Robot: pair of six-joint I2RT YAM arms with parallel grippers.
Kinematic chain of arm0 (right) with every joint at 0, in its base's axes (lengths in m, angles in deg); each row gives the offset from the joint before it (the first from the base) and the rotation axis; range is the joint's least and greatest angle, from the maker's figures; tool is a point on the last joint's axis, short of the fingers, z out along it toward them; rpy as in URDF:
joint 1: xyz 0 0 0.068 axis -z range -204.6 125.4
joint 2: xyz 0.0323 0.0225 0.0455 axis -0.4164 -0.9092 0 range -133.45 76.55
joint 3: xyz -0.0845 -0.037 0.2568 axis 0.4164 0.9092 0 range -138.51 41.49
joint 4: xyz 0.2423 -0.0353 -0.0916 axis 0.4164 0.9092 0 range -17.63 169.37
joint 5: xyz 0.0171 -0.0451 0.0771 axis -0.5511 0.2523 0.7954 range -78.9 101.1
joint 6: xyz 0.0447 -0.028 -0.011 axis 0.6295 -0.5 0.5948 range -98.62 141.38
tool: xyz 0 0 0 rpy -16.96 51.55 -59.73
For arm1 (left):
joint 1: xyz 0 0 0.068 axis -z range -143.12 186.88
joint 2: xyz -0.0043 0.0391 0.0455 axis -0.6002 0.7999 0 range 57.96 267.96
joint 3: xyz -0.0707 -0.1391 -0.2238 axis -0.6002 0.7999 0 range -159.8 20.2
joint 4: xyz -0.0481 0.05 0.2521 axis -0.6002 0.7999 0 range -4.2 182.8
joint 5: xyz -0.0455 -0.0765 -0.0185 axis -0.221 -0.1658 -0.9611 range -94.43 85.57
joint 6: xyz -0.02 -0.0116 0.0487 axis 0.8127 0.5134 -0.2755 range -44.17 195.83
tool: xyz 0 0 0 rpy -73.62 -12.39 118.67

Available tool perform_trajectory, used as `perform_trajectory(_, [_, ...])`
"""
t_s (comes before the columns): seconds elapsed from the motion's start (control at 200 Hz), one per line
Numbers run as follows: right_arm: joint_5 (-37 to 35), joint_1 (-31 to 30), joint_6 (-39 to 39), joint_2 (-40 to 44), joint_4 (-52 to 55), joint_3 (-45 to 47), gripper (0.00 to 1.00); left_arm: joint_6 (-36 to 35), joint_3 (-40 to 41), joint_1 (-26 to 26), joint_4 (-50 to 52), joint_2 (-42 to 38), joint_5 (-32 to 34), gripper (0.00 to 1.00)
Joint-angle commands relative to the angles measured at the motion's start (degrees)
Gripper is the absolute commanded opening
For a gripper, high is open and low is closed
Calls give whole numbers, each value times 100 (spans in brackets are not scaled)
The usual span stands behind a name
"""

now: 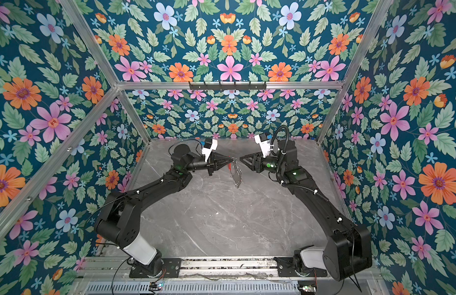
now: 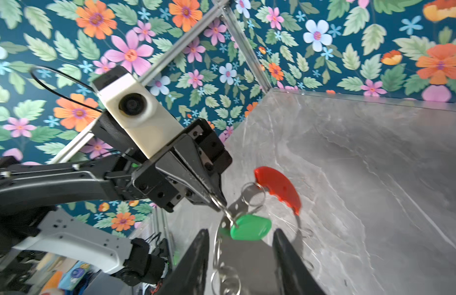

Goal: Attach keys to a key ring
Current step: Insert the key into the keyring.

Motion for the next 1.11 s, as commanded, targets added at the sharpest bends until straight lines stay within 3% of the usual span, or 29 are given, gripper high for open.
perform_trajectory(0.0, [496,0,399,-51,-534,-28,42,952,50,3,-1596,88,-56,0])
perform_trajectory(0.315, [751,-12,593,-71,-844,53,33,1344,5,3,-1997,207,-1,0])
perform_trajectory(0.766, [821,-54,687,-346,-997,-197,32,1879,-67,7,-2602,460,5,0])
perform_trajectory(0.961, [838,-56,702,-430,-1049,-211,25,1889,-80,3,-2615,488,-4,0])
perform_trajectory(1.101, [855,-56,723,-452,-1093,-219,15,1931,-120,3,-2643,537,-4,0])
